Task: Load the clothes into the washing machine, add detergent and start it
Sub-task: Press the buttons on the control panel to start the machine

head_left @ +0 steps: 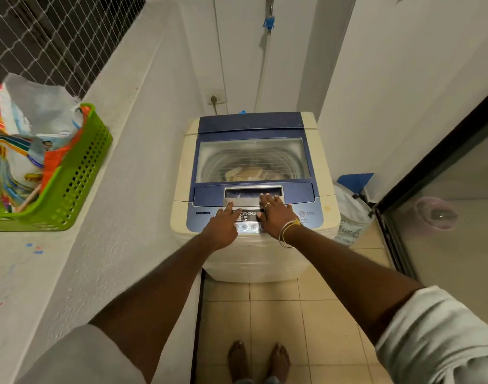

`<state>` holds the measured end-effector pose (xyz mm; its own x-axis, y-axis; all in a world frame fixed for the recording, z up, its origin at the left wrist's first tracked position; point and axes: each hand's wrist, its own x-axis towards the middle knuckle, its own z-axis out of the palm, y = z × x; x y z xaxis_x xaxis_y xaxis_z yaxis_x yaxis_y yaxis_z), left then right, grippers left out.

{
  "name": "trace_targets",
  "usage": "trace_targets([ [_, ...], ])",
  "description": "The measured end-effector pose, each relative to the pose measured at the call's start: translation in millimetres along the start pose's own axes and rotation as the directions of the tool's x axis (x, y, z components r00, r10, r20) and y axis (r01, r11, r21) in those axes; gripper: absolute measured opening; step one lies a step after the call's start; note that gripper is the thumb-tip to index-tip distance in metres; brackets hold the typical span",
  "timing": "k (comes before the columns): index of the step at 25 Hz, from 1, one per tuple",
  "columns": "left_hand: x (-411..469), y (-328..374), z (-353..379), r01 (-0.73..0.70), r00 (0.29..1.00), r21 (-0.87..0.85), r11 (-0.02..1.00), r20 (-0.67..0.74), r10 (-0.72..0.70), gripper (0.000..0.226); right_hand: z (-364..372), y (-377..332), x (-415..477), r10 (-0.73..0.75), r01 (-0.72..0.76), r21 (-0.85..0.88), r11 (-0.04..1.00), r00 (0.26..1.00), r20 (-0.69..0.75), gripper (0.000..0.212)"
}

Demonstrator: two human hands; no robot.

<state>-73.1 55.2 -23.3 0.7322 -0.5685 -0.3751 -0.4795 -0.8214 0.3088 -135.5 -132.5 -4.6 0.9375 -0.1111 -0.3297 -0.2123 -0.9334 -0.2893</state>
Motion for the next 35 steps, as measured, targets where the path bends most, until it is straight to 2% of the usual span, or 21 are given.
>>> trace_targets([
  [5, -35, -12, 20, -0.017, 0.997, 0.051, 0.999, -0.075, 0.021, 0.059, 24, -10, -45, -0.011, 0.007, -0.036, 0.999, 0.994, -0.109, 0.065],
  [11, -75, -2, 19, -0.080, 0.978, 0.091, 0.993, -0.184, 0.095, 0.060, 45, -11, -81, -0.001, -0.007, -0.106, 0.994, 0.997, -0.075, 0.065],
  [16, -105, 5, 37, -0.175, 0.965, 0.249, 0.953, -0.149, 0.217, 0.066, 62, -17, -101, 0.011, -0.017, -0.129, 0.991, 0.999, -0.050, 0.065],
  [31, -104, 14, 41, -0.120, 0.979, 0.233, 0.965, -0.134, 0.154, 0.069, 70, -27, -107, -0.003, -0.002, -0.145, 0.989, 0.999, -0.035, 0.071],
  [35, -99, 15, 42, -0.120, 0.978, 0.213, 0.970, -0.144, 0.152, 0.068, 56, -13, -97, 0.100, -0.105, -0.099, 0.989, 0.994, -0.053, 0.078],
])
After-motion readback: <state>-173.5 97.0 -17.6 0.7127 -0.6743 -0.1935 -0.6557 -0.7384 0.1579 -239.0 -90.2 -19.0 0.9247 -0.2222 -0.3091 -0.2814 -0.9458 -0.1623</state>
